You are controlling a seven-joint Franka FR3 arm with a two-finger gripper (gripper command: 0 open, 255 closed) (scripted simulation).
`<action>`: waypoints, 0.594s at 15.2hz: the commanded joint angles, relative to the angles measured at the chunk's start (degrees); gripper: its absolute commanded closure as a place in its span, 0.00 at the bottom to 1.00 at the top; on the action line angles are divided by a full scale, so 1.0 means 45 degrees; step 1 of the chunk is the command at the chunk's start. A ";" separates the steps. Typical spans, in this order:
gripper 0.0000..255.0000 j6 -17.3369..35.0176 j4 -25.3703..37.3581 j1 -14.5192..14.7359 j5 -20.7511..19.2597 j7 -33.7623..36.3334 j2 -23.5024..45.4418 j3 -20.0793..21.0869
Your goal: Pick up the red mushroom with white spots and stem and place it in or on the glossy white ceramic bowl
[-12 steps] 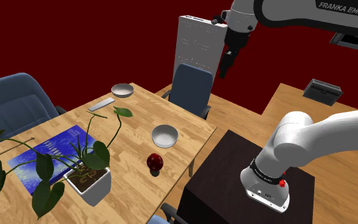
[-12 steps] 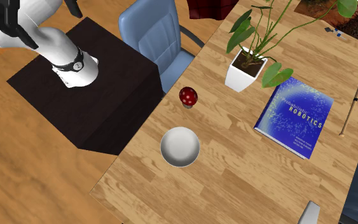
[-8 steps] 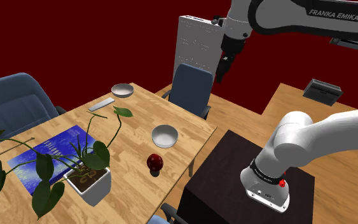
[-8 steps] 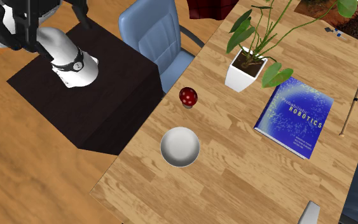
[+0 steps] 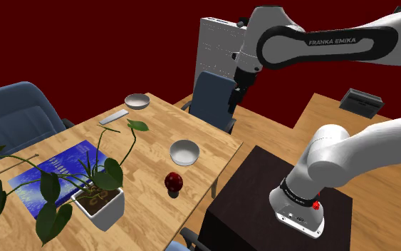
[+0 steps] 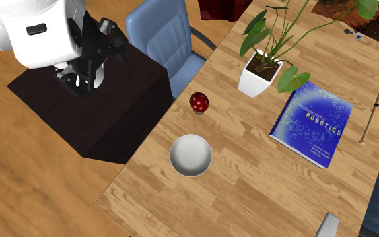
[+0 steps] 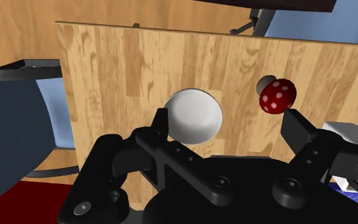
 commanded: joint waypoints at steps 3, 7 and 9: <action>0.00 0.1951 -0.1006 0.0367 0.0892 -0.0461 0.1001 -0.0465; 0.00 0.3892 -0.1679 0.0930 0.2046 -0.1249 0.2390 -0.0995; 0.00 0.4847 -0.1887 0.1327 0.2804 -0.1797 0.3224 -0.1287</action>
